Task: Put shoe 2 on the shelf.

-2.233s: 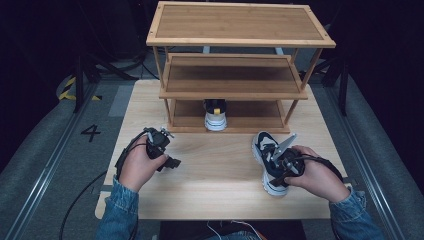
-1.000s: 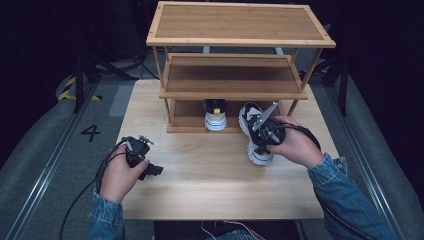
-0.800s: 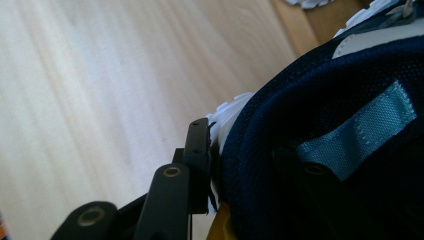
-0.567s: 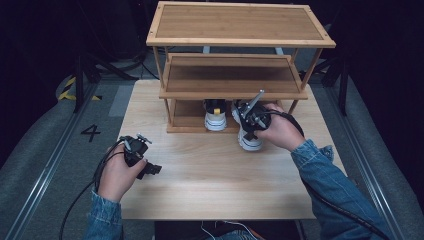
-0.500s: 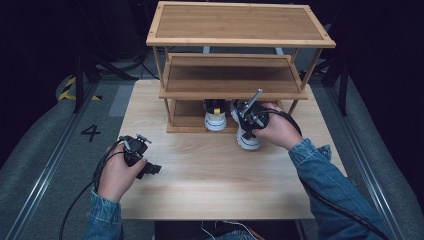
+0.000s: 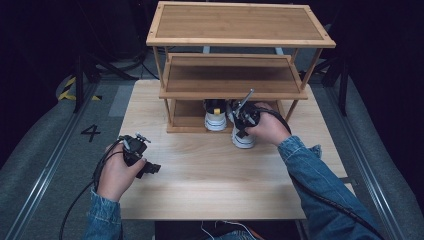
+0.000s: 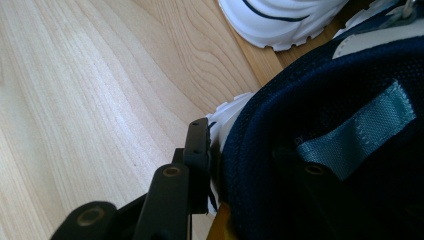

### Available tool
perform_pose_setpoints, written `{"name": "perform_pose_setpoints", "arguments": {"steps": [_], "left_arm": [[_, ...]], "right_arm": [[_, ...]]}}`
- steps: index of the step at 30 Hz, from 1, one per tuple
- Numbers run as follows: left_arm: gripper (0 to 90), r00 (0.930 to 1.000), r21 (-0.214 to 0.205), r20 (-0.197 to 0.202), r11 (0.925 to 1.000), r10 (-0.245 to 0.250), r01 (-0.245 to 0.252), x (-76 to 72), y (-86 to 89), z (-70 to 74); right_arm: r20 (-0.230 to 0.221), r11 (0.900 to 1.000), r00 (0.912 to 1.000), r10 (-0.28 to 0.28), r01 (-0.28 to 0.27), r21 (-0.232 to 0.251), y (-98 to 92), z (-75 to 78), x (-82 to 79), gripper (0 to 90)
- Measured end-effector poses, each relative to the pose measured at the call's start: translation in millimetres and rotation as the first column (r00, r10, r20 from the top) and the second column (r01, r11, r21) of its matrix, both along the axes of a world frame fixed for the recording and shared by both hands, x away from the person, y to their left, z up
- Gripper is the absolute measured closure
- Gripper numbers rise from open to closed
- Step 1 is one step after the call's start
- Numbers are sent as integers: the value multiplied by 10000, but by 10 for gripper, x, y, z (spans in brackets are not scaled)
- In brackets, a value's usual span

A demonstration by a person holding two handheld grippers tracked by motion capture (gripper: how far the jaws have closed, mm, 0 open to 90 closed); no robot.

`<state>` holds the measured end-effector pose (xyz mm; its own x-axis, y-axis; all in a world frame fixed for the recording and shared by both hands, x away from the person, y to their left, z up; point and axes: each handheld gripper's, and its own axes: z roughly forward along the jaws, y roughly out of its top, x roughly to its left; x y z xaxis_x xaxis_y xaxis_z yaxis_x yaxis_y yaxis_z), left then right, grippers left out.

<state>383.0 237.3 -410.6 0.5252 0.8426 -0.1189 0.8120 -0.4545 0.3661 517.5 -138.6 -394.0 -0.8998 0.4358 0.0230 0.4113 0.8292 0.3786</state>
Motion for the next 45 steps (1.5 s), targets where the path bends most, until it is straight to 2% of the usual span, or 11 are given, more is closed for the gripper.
{"name": "perform_pose_setpoints", "arguments": {"steps": [7,12,15,23,26,28,32,33,36,40,45], "left_arm": [[173,10000,-2,-62,10000,-73,73,17,-24,-23],[173,10000,-26,-33,10000,-68,68,24,-39,-17],[173,9998,27,-16,9998,-194,194,44,-65,-14],[173,9988,-14,-92,9988,-491,491,150,-170,-22],[173,9983,-14,-207,9985,-552,551,190,-210,-22],[173,9976,0,-181,9978,-669,669,221,-244,-21],[173,9970,-8,-222,9973,-736,736,246,-277,-29],[173,9968,5,-220,9970,-774,774,256,-290,-26],[173,9964,17,-234,9967,-813,814,264,-309,-20],[173,9960,69,-272,9963,-855,858,264,-320,-23],[174,9964,-79,-388,9972,-753,750,243,-311,-34]], "right_arm": [[-48,10000,10000,-46,46,-7,26,-2,37,687],[845,10000,9964,73,-77,43,27,20,15,593],[1634,9994,9865,-42,-17,359,4,63,-4,520],[2441,9931,9688,-425,142,1166,-106,193,-107,460],[2704,9799,9587,-880,346,1964,-188,321,-219,431],[2949,9783,9507,-961,355,2044,-242,391,-282,426],[3013,9693,9433,-1393,677,2362,-330,483,-389,442],[2659,9646,9490,-1693,1042,2424,-369,498,-450,473],[2450,9629,9483,-2019,1465,2266,-423,469,-532,537],[1920,9549,9496,-2477,2057,2142,-464,327,-553,652],[1517,9527,9550,-2548,2211,2085,-430,112,-489,775]]}}
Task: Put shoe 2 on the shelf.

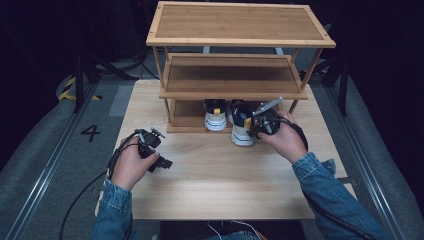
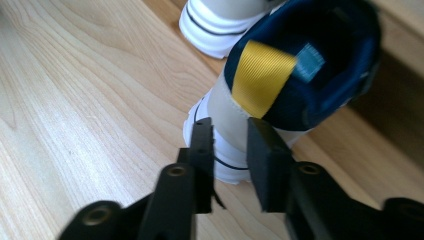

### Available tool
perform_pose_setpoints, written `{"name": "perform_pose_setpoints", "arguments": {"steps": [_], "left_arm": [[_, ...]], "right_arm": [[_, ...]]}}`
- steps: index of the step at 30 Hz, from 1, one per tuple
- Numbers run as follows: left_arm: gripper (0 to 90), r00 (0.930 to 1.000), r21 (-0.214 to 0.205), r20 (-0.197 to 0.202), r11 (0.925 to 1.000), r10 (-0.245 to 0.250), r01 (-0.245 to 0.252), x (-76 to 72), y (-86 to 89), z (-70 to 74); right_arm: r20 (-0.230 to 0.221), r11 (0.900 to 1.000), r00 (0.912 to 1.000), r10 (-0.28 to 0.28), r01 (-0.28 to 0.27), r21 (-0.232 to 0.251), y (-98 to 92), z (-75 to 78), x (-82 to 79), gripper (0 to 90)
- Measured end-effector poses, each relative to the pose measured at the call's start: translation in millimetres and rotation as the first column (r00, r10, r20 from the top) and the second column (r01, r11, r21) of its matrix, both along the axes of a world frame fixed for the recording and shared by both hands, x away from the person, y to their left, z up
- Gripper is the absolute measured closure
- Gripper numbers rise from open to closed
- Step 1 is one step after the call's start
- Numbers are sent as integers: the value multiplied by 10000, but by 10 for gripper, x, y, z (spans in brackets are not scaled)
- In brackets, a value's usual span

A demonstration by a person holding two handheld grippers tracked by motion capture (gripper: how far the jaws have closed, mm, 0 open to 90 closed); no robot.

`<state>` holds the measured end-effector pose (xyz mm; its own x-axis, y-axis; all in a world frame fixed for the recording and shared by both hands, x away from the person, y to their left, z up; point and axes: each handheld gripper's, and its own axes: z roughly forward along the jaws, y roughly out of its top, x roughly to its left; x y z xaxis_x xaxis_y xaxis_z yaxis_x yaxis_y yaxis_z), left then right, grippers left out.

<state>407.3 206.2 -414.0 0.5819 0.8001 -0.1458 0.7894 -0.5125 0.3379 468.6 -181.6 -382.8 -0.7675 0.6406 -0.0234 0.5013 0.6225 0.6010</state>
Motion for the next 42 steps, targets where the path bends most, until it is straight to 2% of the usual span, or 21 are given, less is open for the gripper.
{"name": "perform_pose_setpoints", "arguments": {"steps": [2,5,6,7,10,18,22,30,38,42], "left_arm": [[174,10000,57,22,10000,-34,34,-9,25,0],[174,10000,58,34,10000,71,-71,-26,52,-4],[174,9999,30,-18,9999,139,-139,-37,70,-7],[174,9997,20,-37,9997,259,-259,-56,90,-8],[174,9995,25,0,9995,310,-310,-77,114,-1],[174,9982,37,-77,9982,596,-596,-163,207,-15],[174,9979,8,-55,9979,652,-652,-183,234,-15],[174,9972,-20,-89,9973,737,-737,-201,268,-23],[174,9976,6,-124,9977,684,-684,-188,260,-34],[174,9977,22,-95,9977,674,-673,-186,258,-29]], "right_arm": [[71,9999,9999,-98,99,-137,7,-55,28,811],[19,9998,9998,-204,204,-80,4,-71,51,836],[-50,9998,9997,-221,221,-28,0,-65,61,835],[-192,9993,9994,-294,299,241,1,-76,83,837],[-267,9983,9988,-414,424,400,4,-79,105,840],[106,9975,9977,-663,660,258,85,-114,245,849],[126,9963,9965,-822,818,267,92,-124,304,850],[234,9925,9939,-1074,1058,608,118,-181,402,846],[778,9942,9917,-1023,994,401,186,-211,416,842],[1225,9949,9874,-1001,980,231,189,-236,421,845]]}}
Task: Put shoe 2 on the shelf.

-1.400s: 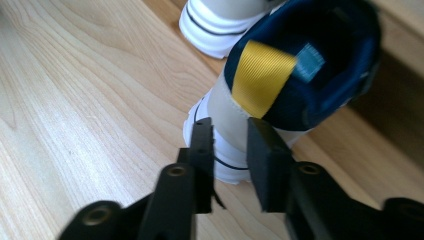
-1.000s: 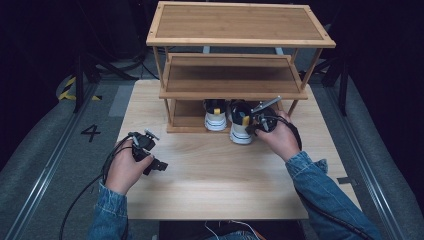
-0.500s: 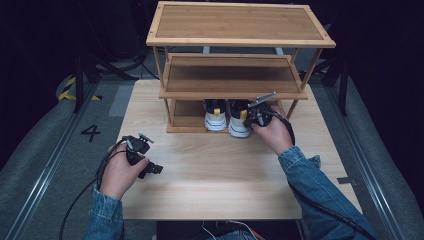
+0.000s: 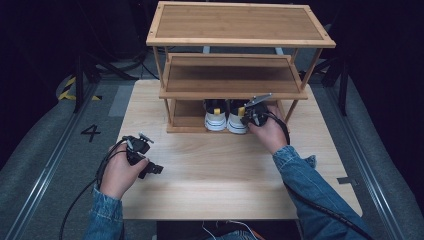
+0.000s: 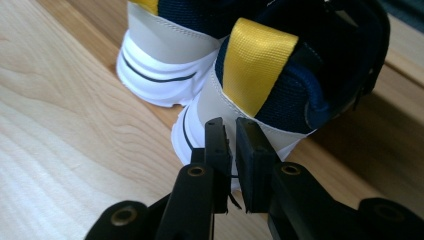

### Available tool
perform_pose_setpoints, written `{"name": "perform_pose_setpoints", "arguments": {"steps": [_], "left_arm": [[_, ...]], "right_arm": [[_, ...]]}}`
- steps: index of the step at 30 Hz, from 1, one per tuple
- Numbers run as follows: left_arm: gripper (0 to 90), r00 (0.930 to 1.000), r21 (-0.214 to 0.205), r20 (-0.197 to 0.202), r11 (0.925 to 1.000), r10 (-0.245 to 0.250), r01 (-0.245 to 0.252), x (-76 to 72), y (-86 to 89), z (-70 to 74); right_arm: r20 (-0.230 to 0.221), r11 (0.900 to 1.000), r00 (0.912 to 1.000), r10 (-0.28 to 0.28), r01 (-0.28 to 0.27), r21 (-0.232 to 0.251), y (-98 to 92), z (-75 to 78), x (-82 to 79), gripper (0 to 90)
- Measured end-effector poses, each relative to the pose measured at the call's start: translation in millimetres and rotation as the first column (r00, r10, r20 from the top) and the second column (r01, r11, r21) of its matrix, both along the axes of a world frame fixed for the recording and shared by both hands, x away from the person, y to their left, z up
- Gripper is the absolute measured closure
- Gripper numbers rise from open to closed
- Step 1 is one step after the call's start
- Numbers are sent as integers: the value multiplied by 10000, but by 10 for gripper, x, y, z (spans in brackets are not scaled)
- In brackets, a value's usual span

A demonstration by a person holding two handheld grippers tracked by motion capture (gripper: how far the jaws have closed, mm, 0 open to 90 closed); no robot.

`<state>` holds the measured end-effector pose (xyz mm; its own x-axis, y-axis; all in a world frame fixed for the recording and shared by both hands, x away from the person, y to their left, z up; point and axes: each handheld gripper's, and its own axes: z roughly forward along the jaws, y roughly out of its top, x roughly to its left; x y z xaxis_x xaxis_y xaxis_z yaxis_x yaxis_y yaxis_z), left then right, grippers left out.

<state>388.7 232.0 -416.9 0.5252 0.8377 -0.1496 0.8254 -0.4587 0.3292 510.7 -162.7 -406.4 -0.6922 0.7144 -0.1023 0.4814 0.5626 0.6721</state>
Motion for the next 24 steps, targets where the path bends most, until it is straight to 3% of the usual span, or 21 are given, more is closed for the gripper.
{"name": "perform_pose_setpoints", "arguments": {"steps": [5,11,13,18,24], "left_arm": [[174,10000,-43,-64,10000,23,-23,2,-4,-8],[174,10000,-27,-82,10000,-33,32,29,-26,-13],[174,9999,-60,-116,9999,-104,103,41,-48,-16],[174,9997,-91,-80,9997,-229,228,59,-71,-6],[174,9996,-128,-36,9995,-280,279,83,-88,-2]], "right_arm": [[425,9999,9991,37,-33,-107,12,-37,5,833],[480,9999,9988,122,-118,-88,12,-47,5,787],[730,9997,9972,152,-138,-199,20,-75,13,774],[719,9998,9973,140,-147,103,26,-72,-28,672],[740,9973,9971,193,-244,689,-86,118,-160,634]]}}
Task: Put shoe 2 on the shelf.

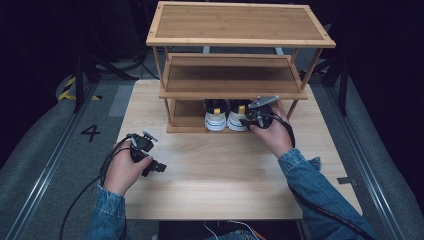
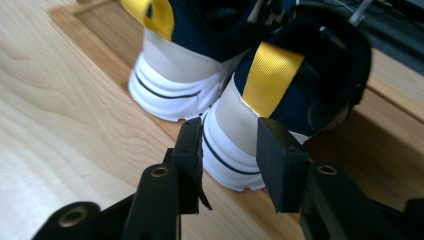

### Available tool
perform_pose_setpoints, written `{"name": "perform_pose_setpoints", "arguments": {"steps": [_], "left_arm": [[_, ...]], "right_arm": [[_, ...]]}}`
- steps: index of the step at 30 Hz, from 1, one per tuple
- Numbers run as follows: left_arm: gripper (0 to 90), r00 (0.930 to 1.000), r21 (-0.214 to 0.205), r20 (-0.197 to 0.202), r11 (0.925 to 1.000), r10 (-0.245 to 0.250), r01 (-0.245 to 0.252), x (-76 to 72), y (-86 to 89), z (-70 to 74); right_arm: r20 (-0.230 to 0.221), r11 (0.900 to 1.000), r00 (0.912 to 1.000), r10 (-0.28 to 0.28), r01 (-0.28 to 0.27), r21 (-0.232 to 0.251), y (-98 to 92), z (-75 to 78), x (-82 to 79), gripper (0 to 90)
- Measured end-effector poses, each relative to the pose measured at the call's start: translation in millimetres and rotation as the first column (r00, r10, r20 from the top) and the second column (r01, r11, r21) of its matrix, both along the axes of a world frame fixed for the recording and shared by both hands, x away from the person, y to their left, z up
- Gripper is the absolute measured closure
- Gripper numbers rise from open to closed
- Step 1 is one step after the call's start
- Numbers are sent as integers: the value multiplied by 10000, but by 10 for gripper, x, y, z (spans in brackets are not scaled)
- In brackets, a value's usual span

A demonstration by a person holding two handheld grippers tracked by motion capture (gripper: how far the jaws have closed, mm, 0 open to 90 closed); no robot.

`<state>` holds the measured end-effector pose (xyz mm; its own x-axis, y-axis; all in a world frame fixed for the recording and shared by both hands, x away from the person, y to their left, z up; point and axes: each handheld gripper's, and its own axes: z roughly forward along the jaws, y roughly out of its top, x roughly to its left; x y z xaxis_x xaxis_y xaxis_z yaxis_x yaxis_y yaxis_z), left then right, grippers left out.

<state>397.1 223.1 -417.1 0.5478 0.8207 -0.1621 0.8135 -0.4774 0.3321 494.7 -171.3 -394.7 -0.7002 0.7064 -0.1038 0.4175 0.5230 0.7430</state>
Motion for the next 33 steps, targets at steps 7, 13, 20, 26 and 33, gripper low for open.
{"name": "perform_pose_setpoints", "arguments": {"steps": [7,13,20,26,33], "left_arm": [[174,9997,-85,205,9998,-157,159,20,-32,38],[174,9976,-207,436,9983,-541,550,46,-41,64],[173,9907,-323,906,9940,-1015,1048,77,36,98],[177,9873,-215,1096,9928,-1149,1179,118,-5,103],[172,9909,-345,1270,9982,-440,487,213,-3,97]], "right_arm": [[124,9983,9999,97,-104,577,-220,250,-187,556],[262,9976,9997,17,-35,690,-502,356,-348,471],[386,9992,9990,220,-233,312,-930,441,-511,431],[576,9986,9980,-254,226,487,-1369,424,-624,398],[-91,9845,9922,-1246,1247,1230,-1843,288,-747,303]]}}
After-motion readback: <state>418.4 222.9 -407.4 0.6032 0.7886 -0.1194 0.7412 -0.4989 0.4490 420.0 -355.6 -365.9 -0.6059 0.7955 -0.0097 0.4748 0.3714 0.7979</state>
